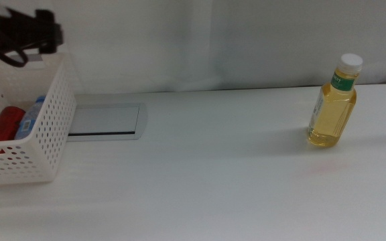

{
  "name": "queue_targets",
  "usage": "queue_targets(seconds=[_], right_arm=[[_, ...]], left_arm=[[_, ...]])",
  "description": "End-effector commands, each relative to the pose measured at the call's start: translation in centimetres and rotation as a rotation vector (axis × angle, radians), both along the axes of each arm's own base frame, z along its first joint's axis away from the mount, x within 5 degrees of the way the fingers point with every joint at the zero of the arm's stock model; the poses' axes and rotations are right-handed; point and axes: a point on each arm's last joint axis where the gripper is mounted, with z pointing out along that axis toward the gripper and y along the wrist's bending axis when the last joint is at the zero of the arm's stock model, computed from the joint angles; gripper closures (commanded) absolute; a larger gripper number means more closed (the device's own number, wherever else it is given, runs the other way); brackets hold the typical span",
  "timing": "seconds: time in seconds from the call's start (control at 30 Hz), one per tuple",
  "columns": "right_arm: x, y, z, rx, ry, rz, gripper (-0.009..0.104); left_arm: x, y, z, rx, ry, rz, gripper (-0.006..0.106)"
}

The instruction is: Use arms to grab the bottles and put them into the dustbin to the left of the table.

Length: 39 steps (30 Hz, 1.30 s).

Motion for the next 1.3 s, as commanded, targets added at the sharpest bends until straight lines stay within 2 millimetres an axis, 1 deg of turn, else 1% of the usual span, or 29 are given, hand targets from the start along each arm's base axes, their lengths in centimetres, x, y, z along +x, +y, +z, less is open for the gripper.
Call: queue_targets(seconds=[0.0,0.07,0.17,0.27,0.33,0.4,0.43,0.47,0.5,0.53,0.6,0.67,0.73,0.87,0.93,1.0,1.1,1.13,1.27], right_arm=[[0.0,-0.1,-1.2,-0.036,0.033,-0.003,-0.008],[0.0,-0.1,-1.2,-0.034,0.032,-0.003,-0.008],[0.0,-0.1,-1.2,-0.032,0.032,-0.003,-0.008],[0.0,0.0,-1.1,-0.021,0.018,-0.001,-0.008],[0.0,0.0,-0.7,0.005,-0.015,0.003,-0.008],[0.0,0.1,-0.4,0.088,-0.049,0.001,-0.008],[0.0,0.1,0.3,0.182,-0.114,0.005,-0.008],[0.0,0.2,0.7,0.187,-0.157,0.016,-0.008],[0.0,0.3,1.3,0.143,-0.199,0.032,-0.008],[0.0,0.3,2.7,0.122,-0.217,0.034,-0.008],[0.0,0.1,4.6,0.082,-0.189,0.011,-0.008],[0.0,-0.2,7.2,-0.009,-0.139,-0.023,-0.008],[0.0,-0.5,9.9,-0.056,-0.102,-0.050,-0.008],[0.6,-0.6,14.6,-0.025,-0.057,-0.073,-0.008],[1.2,-0.6,16.2,0.007,-0.030,-0.072,-0.008],[2.1,-0.4,17.4,0.029,0.019,-0.068,-0.008],[3.7,0.0,18.4,0.073,0.145,-0.044,-0.008],[5.3,0.4,18.7,0.076,0.254,-0.018,-0.008],[8.6,1.3,19.0,0.095,0.404,0.035,-0.008]], left_arm=[[-1.6,-1.9,1.6,-0.007,-0.038,-0.069,0.009],[-3.1,-3.6,2.9,-0.010,-0.074,-0.133,0.009],[-5.1,-5.3,4.0,0.010,-0.098,-0.220,0.009],[-6.9,-6.6,4.1,0.016,-0.116,-0.294,0.009],[-8.1,-6.9,3.7,0.013,-0.121,-0.324,0.009],[-9.3,-7.1,3.2,0.017,-0.127,-0.352,0.009],[-10.3,-6.9,2.5,0.024,-0.130,-0.369,0.009],[-10.6,-6.8,2.3,0.023,-0.136,-0.370,0.009],[-11.0,-6.6,1.8,0.024,-0.131,-0.371,0.009],[-11.6,-6.4,1.2,0.024,-0.124,-0.372,0.009],[-12.1,-6.1,0.5,0.025,-0.111,-0.371,0.009],[-12.4,-6.0,0.1,0.027,-0.105,-0.371,0.009],[-12.5,-6.0,-0.2,0.029,-0.095,-0.372,0.009],[-12.6,-6.0,-0.4,0.021,-0.090,-0.372,0.009],[-12.6,-6.0,-0.3,0.020,-0.094,-0.372,0.009],[-12.6,-6.1,-0.3,0.006,-0.096,-0.372,0.009],[-12.5,-6.1,-0.3,-0.001,-0.099,-0.373,0.009],[-12.5,-6.1,-0.3,-0.001,-0.101,-0.373,0.009],[-12.5,-6.1,-0.2,-0.001,-0.103,-0.373,0.009]])
